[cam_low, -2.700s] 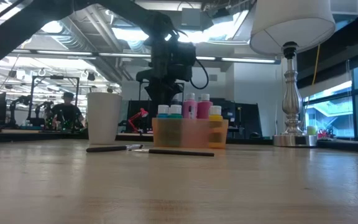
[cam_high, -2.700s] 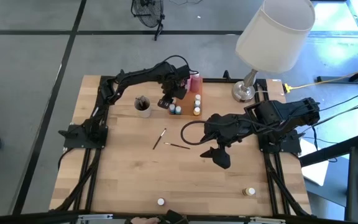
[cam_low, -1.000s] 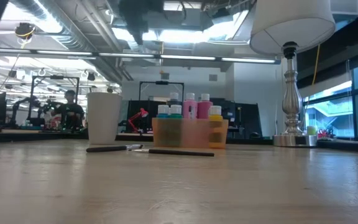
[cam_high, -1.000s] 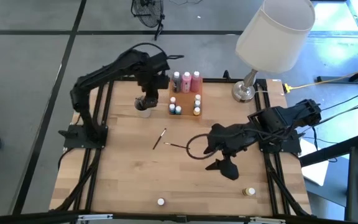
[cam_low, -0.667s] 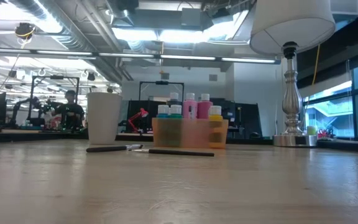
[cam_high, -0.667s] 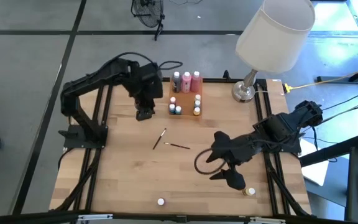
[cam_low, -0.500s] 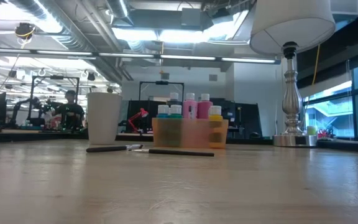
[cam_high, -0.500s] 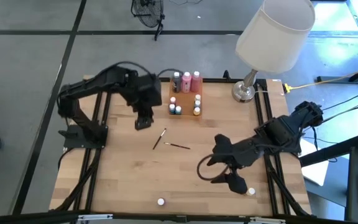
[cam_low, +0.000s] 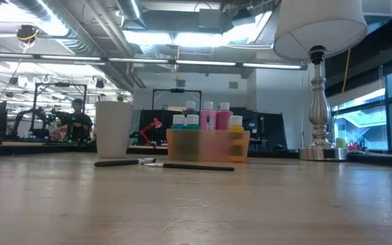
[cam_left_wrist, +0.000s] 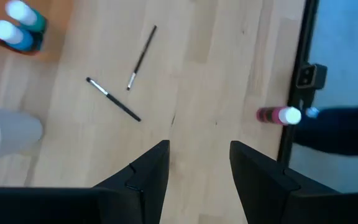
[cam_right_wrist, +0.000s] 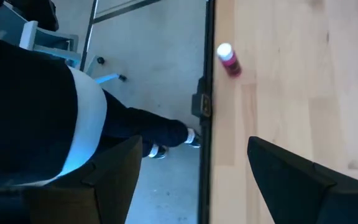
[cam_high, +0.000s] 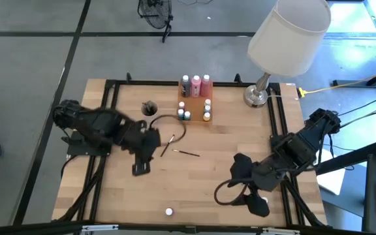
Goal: Pick & Place Paint Supplies
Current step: Put the black paint brush into the white cup
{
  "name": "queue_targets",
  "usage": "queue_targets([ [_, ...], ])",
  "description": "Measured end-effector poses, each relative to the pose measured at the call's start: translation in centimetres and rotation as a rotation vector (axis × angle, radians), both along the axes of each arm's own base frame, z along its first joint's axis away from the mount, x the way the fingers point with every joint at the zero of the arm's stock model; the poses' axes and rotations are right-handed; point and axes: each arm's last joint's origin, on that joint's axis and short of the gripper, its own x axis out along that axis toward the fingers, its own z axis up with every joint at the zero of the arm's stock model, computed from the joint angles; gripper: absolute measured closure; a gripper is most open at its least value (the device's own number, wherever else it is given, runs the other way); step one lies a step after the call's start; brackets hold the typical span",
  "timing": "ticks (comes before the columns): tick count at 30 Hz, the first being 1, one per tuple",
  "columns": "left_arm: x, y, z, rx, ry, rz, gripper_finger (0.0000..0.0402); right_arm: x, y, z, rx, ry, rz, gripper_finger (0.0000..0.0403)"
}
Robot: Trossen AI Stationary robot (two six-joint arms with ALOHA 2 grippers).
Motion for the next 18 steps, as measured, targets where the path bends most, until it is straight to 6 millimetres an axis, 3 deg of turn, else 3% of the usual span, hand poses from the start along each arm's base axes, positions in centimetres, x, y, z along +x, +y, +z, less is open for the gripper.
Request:
queue_targets([
  [5, -1.2, -2.9, 0.0, 0.099, -0.082, 0.083, 0.0238, -0.6, 0.9, 0.0, 0.023, 0.007, -0.010, 0.0107],
  [10, -2.1, -4.4, 0.2, 0.152, -0.197, 0.223, 0.0238, -0.5, 1.8, -0.5, -0.008, -0.003, -0.021, 0.0107],
  [18, -1.5, -3.3, 0.2, 0.016, -0.256, 0.581, 0.0238, 0.5, 3.7, -2.5, -0.041, 0.041, -0.029, 0.0107],
])
